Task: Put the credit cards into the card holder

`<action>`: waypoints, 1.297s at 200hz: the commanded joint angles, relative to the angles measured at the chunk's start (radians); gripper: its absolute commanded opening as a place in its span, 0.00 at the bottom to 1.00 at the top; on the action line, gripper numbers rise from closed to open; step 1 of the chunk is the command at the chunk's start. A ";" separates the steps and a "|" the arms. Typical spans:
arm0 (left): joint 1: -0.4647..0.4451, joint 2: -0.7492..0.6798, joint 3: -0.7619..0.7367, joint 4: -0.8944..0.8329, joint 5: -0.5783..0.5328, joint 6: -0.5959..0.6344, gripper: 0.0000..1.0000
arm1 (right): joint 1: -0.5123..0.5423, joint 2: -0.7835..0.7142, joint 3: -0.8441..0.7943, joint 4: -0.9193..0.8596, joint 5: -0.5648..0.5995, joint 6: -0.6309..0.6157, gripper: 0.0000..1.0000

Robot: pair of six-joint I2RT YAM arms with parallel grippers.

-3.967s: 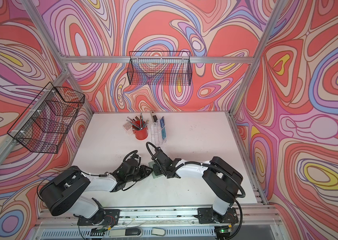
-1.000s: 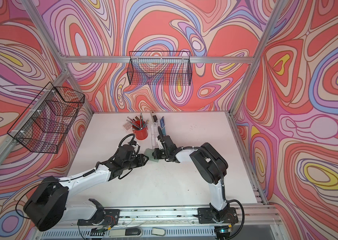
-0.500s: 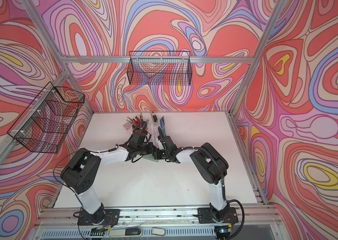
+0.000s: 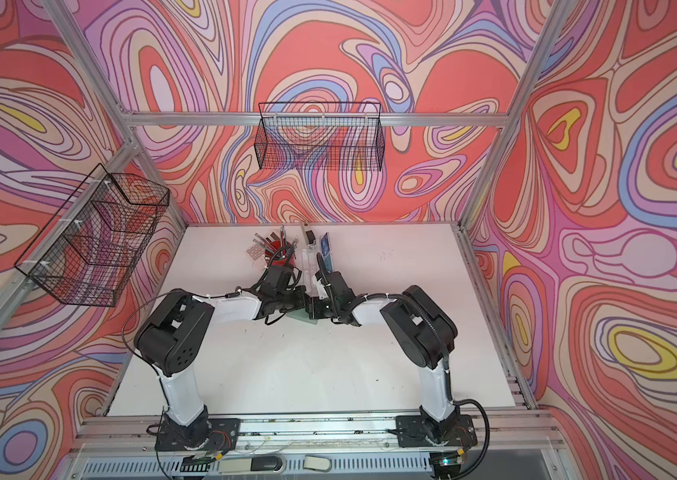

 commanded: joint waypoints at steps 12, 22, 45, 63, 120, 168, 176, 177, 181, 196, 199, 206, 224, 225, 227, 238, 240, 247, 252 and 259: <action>0.026 0.053 -0.087 -0.051 -0.052 -0.005 0.05 | -0.001 0.036 -0.070 -0.279 0.059 -0.019 0.10; 0.028 0.055 -0.098 -0.042 -0.062 -0.003 0.05 | -0.001 0.026 -0.068 -0.279 0.061 -0.018 0.14; 0.035 0.062 -0.127 -0.006 -0.066 0.003 0.04 | -0.002 -0.004 -0.062 -0.284 0.066 -0.015 0.16; 0.035 0.068 -0.145 0.024 -0.063 0.010 0.02 | -0.003 -0.035 -0.060 -0.288 0.075 -0.013 0.21; 0.035 0.064 -0.237 0.167 -0.040 0.028 0.02 | -0.002 -0.148 -0.074 -0.282 0.130 0.022 0.21; 0.036 0.026 -0.265 0.192 -0.024 0.041 0.02 | -0.001 -0.209 -0.103 -0.227 0.131 0.031 0.20; 0.035 0.009 -0.264 0.181 -0.021 0.044 0.02 | 0.002 -0.231 -0.111 -0.221 0.135 0.025 0.21; 0.035 0.007 -0.264 0.179 -0.021 0.044 0.02 | 0.003 -0.240 -0.111 -0.221 0.135 0.023 0.21; 0.036 -0.003 -0.262 0.169 -0.020 0.047 0.02 | 0.007 -0.259 -0.115 -0.221 0.143 0.018 0.21; 0.036 -0.052 -0.249 0.109 -0.021 0.054 0.02 | 0.014 -0.317 -0.122 -0.247 0.197 -0.008 0.24; 0.036 -0.062 -0.247 0.097 -0.022 0.056 0.02 | 0.017 -0.331 -0.122 -0.258 0.206 -0.014 0.24; 0.035 -0.092 -0.246 0.071 -0.021 0.057 0.03 | 0.022 -0.361 -0.123 -0.278 0.240 -0.031 0.26; 0.034 -0.178 -0.261 0.020 -0.020 0.048 0.11 | 0.048 -0.448 -0.128 -0.313 0.343 -0.079 0.36; 0.032 -0.183 -0.263 0.018 -0.019 0.047 0.12 | 0.051 -0.454 -0.129 -0.313 0.349 -0.083 0.36; 0.031 -0.193 -0.265 0.013 -0.018 0.046 0.12 | 0.055 -0.463 -0.130 -0.313 0.357 -0.092 0.37; 0.024 -0.248 -0.286 -0.009 -0.022 0.032 0.16 | 0.085 -0.508 -0.130 -0.313 0.409 -0.143 0.37; 0.022 -0.259 -0.291 -0.013 -0.025 0.029 0.16 | 0.094 -0.513 -0.127 -0.315 0.422 -0.151 0.36; 0.015 -0.293 -0.309 -0.020 -0.026 0.019 0.16 | 0.121 -0.526 -0.112 -0.335 0.475 -0.182 0.36; 0.009 -0.317 -0.320 -0.026 -0.029 0.010 0.17 | 0.143 -0.527 -0.094 -0.354 0.513 -0.206 0.35; 0.000 -0.349 -0.342 -0.036 -0.032 -0.004 0.18 | 0.175 -0.515 -0.063 -0.387 0.548 -0.246 0.35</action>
